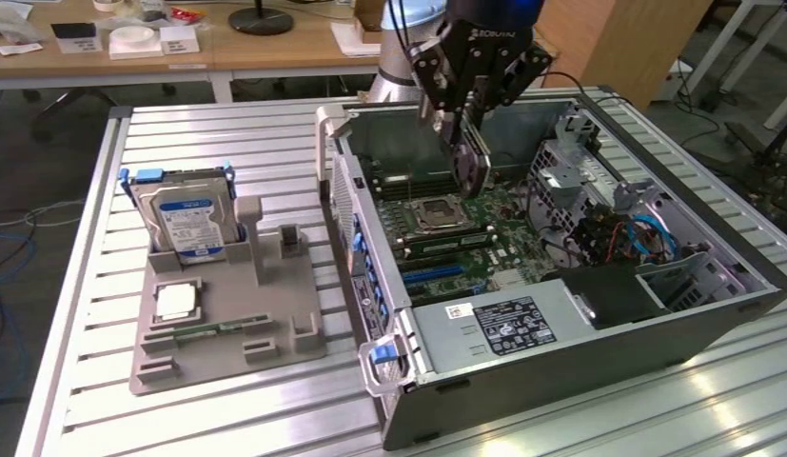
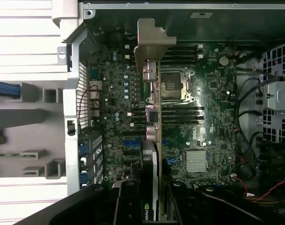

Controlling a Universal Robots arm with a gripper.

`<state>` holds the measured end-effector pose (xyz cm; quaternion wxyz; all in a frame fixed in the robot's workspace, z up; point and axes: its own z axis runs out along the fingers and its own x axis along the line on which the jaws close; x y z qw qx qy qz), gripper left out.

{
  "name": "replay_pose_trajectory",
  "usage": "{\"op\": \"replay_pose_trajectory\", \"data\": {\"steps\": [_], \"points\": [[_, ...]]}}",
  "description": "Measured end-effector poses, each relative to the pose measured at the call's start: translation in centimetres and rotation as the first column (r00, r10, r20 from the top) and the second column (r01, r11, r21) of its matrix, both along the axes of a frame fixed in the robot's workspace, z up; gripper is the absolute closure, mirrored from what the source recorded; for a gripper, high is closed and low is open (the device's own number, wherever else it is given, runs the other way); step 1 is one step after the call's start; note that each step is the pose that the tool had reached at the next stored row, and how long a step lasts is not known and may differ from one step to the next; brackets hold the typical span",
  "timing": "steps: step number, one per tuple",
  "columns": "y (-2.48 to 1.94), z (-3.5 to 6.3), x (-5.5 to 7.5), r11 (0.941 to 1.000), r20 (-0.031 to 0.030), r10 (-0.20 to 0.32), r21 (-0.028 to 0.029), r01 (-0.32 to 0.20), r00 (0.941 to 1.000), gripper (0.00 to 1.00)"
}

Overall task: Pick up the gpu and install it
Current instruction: 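Pick up the gpu and move the gpu toward the slot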

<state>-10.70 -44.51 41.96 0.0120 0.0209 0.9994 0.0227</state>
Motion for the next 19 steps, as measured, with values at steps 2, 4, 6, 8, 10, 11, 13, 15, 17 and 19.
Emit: {"op": "replay_pose_trajectory", "data": {"steps": [2, 4, 6, 8, 10, 11, 13, 15, 17, 19], "points": [[0.04, 0.0, 0.6, 1.0, 0.0001, 0.0, 0.0001, 0.0, 1.0, 0.73], [0.08, 0.0, 1.2, 1.0, 0.0, 0.0, 0.0, 0.0, 1.0, 0.73], [0.12, 0.0, 1.8, 1.0, 0.0001, 0.0, 0.0, 0.0, 1.0, 0.73], [0.17, -0.01, 2.6, 1.0, 0.0001, 0.0, 0.0001, 0.0, 1.0, 0.73], [0.22, 0.0, 3.3, 1.0, 0.0, 0.0, 0.0, 0.0, 1.0, 0.73], [0.25, 0.0, 3.7, 1.0, 0.0001, 0.0, 0.0, 0.0, 1.0, 0.73], [0.29, 0.0, 4.5, 1.0, 0.0001, 0.0, 0.0001, 0.0, 1.0, 0.73], [0.33, 0.0, 5.4, 1.0, 0.0, 0.0, 0.0, 0.0, 1.0, 0.73], [0.37, 0.0, 6.2, 1.0, 0.0, 0.0, 0.0, 0.0, 1.0, 0.73], [0.41, 0.0, 7.0, 1.0, 0.0001, 0.0, 0.0, 0.0, 1.0, 0.73]]}}
